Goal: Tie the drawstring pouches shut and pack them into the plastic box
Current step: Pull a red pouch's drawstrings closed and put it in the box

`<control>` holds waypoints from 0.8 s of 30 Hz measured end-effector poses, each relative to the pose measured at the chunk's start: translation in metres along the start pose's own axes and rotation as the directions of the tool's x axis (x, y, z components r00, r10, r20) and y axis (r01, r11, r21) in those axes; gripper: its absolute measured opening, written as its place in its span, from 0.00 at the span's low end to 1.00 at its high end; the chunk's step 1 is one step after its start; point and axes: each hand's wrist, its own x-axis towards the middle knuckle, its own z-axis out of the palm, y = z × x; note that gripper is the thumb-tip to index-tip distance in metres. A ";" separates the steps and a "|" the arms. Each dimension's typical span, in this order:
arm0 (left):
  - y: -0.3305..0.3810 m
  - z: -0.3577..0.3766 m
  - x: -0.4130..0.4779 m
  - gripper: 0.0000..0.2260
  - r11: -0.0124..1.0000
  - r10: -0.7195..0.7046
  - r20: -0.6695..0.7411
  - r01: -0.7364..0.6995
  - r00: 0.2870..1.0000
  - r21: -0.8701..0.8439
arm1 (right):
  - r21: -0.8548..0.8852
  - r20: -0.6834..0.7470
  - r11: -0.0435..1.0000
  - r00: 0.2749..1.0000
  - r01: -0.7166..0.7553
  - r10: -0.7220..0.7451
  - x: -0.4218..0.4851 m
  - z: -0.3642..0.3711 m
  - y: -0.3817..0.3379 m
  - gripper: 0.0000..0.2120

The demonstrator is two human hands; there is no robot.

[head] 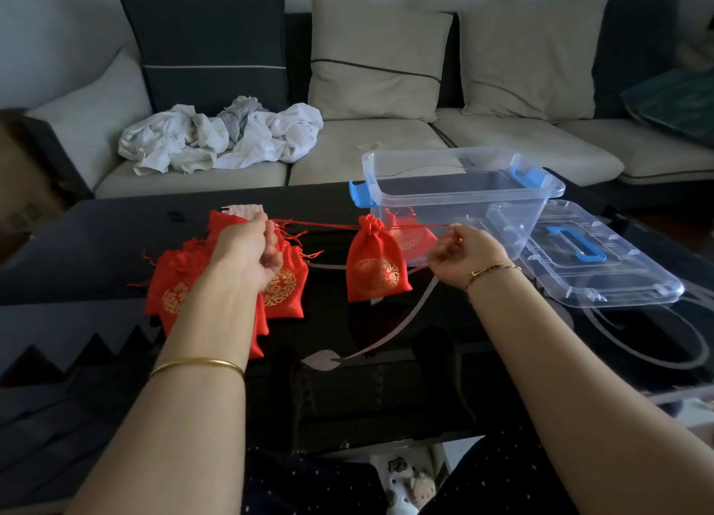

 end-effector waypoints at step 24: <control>-0.008 0.044 -0.049 0.06 0.756 0.336 0.582 -0.580 0.741 0.302 | -0.636 0.555 0.352 0.724 0.687 -0.409 -0.050 0.054 0.022 0.15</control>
